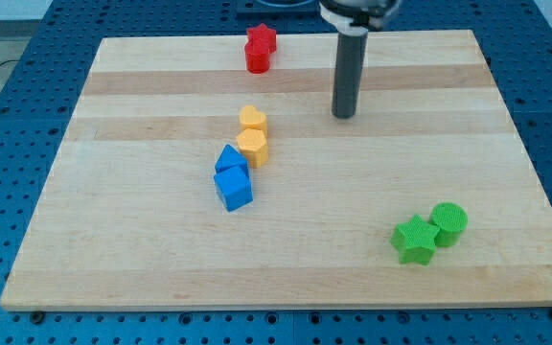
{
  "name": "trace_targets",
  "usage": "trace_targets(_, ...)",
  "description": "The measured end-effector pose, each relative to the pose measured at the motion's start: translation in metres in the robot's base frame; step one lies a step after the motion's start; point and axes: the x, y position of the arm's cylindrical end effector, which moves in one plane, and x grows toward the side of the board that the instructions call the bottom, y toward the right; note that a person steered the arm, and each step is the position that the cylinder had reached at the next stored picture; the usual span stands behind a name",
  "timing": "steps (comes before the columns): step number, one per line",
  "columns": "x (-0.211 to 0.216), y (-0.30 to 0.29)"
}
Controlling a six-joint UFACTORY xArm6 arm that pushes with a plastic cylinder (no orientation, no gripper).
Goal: Adjust the yellow hexagon in between the blue triangle and the yellow heart
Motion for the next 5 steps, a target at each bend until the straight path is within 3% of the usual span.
trace_targets(4,0.083,-0.070)
trace_targets(5,0.080,-0.100)
